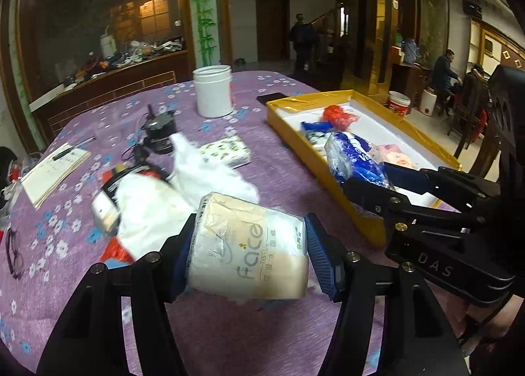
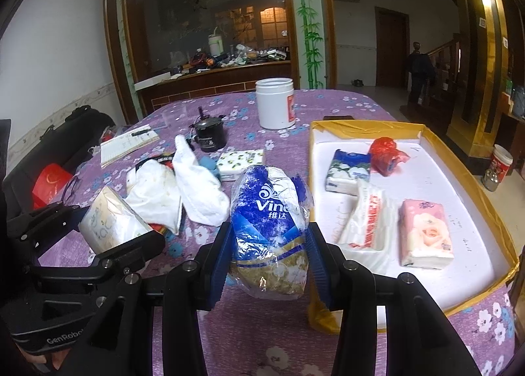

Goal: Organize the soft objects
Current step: 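Carry the Vinda pack and the Face pack over the yellow tray box, then lower both packs into the tray and open both grippers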

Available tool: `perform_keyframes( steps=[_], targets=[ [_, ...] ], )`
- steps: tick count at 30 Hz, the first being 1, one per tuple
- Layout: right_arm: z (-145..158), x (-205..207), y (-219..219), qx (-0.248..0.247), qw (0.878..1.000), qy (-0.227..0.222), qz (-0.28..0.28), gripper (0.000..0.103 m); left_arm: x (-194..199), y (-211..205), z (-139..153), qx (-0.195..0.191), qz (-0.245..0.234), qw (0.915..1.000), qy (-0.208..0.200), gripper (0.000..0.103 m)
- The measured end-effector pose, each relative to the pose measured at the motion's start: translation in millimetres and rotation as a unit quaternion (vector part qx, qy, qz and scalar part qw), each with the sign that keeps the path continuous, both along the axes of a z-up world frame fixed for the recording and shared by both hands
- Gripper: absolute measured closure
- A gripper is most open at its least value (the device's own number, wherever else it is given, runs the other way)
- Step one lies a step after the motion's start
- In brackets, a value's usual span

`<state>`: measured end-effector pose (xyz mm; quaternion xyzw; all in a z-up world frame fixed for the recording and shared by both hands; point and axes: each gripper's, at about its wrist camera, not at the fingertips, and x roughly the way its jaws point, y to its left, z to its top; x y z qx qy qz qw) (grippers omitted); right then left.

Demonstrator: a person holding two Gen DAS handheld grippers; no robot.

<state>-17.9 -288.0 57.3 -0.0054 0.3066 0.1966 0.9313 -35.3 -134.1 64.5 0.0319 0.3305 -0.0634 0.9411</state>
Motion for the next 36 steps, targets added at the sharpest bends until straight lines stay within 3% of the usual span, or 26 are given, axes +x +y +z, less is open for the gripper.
perform_keyframes(
  steps=[12,19,24,36],
  targets=[
    [15.6,28.3,-78.9,0.059,0.997,0.031,-0.049,0.057,44.0,-53.7,14.1,-0.035,-0.069,0.9964,0.036,0.042],
    [19.5,62.8,-128.9,0.075,0.991,0.062,-0.087,0.057,82.5,-97.6,-0.4,-0.034,-0.101,0.9912,0.079,0.042],
    [13.5,90.7,-141.8,0.066,0.989,0.084,-0.102,0.057,105.3,-115.0,-3.3,-0.030,-0.108,0.9897,0.089,0.042],
    [-6.6,158.7,-145.2,0.038,0.982,0.142,-0.118,0.057,153.1,-139.7,-19.4,-0.070,-0.111,0.9813,0.140,0.042]
  ],
)
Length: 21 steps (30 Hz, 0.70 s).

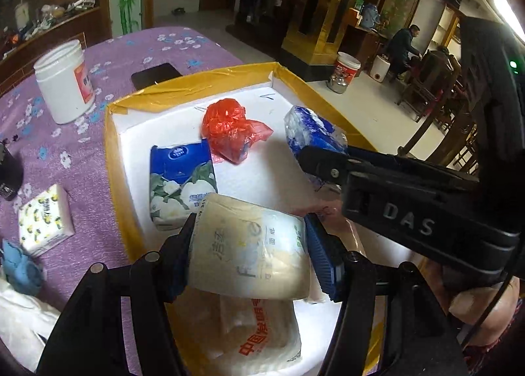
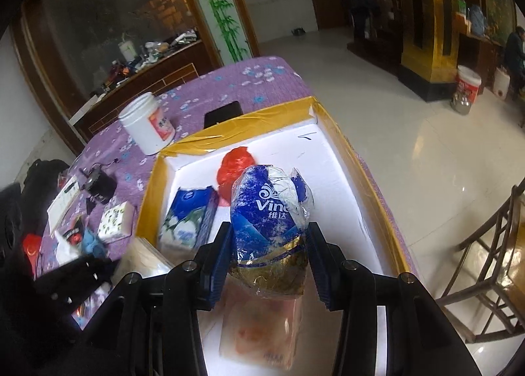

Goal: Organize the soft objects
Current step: 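Lower both packs into the tray and open both grippers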

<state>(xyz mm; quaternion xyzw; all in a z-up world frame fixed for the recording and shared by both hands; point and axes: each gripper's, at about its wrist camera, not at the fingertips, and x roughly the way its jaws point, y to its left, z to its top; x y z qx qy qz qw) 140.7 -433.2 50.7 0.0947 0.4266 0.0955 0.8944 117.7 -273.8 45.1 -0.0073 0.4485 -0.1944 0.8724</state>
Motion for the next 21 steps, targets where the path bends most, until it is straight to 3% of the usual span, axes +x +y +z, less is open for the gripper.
perform_keyframes(
  steps=[9,21],
  targets=[
    [-13.5,11.6,-2.6,0.007,1.000,0.018,-0.006,0.051,-3.3,4.8,-0.4,-0.014,0.003,0.9999,0.006,0.039],
    [6.5,-10.6,-12.1,0.030,0.999,-0.015,-0.016,0.050,-10.0,12.6,9.5,-0.037,0.002,0.9993,0.008,0.036]
  ],
)
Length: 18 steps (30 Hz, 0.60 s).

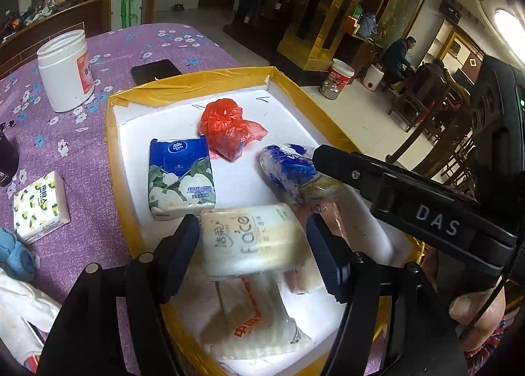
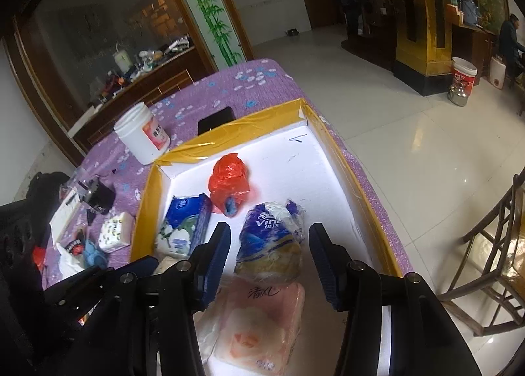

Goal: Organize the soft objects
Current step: 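Lower both packs into the tray and open both grippers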

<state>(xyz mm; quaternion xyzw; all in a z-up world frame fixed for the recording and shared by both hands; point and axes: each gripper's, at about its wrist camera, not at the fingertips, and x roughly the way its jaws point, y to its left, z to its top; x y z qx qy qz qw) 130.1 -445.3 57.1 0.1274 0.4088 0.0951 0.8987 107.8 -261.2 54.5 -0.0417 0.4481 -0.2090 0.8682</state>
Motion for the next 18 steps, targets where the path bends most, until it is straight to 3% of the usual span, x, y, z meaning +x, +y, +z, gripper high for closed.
perform_keyframes(
  steps=[18],
  targets=[
    [10.1,-47.4,23.5,0.025,0.999,-0.019,0.030,0.048,-52.9,8.4,16.0,0.067,-0.013,0.9947,-0.077,0.036]
  ],
)
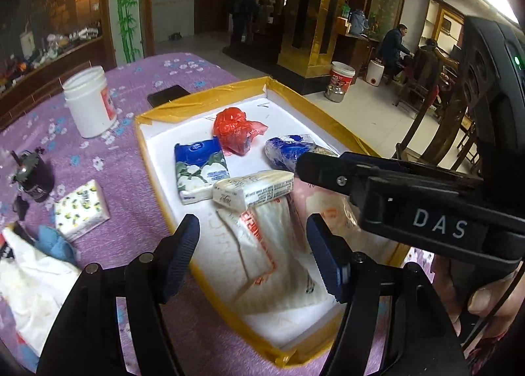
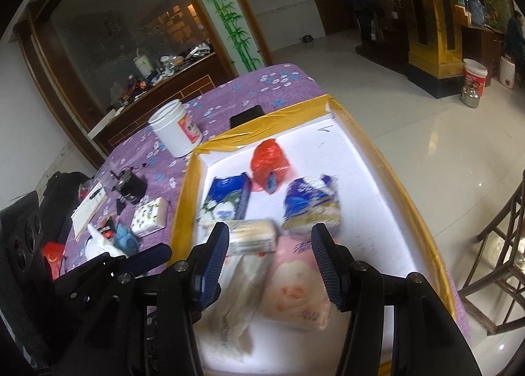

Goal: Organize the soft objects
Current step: 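Lower both packs into the tray and open both grippers, then return to the pile and grasp the white cloth with the right gripper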

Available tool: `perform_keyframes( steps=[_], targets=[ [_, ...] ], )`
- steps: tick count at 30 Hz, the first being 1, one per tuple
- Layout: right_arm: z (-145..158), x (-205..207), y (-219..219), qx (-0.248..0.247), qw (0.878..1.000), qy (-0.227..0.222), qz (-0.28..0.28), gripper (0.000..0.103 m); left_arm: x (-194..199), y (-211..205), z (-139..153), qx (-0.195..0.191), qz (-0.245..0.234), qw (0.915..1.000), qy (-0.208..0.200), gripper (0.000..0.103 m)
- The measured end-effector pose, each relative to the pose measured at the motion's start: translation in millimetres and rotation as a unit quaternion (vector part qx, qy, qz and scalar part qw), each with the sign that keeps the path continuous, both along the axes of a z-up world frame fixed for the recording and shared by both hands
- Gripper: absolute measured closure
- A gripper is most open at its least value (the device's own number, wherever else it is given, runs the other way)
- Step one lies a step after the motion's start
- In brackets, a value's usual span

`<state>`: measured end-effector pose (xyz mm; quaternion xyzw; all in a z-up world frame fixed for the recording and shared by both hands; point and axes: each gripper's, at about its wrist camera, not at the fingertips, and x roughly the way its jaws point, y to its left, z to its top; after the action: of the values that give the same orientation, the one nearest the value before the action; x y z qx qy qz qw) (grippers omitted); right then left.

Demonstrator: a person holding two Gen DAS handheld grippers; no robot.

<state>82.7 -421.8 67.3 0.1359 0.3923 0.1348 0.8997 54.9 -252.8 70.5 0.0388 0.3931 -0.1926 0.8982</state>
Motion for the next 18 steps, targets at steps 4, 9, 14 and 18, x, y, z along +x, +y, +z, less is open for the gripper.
perform_keyframes(
  steps=[4,9,14,18],
  targets=[
    [4.4,-10.4,11.7,0.003,1.000,-0.007,0.012,0.047,-15.0,6.5,3.8,0.022,0.003,0.9995,-0.025,0.036],
    [8.0,-20.1,28.5,0.004,0.999,-0.014,0.030,0.047,-34.7,22.3,7.4,0.036,0.011,0.9982,-0.046,0.036],
    [5.7,-26.4,52.6,0.004,0.998,-0.010,0.056,0.045,-51.0,45.2,10.4,0.034,0.023,0.9974,-0.060,0.036],
    [3.6,-33.4,77.2,-0.001,0.997,-0.010,0.080,0.045,-60.4,64.9,7.9,0.040,0.040,0.9963,-0.066,0.036]
  ],
)
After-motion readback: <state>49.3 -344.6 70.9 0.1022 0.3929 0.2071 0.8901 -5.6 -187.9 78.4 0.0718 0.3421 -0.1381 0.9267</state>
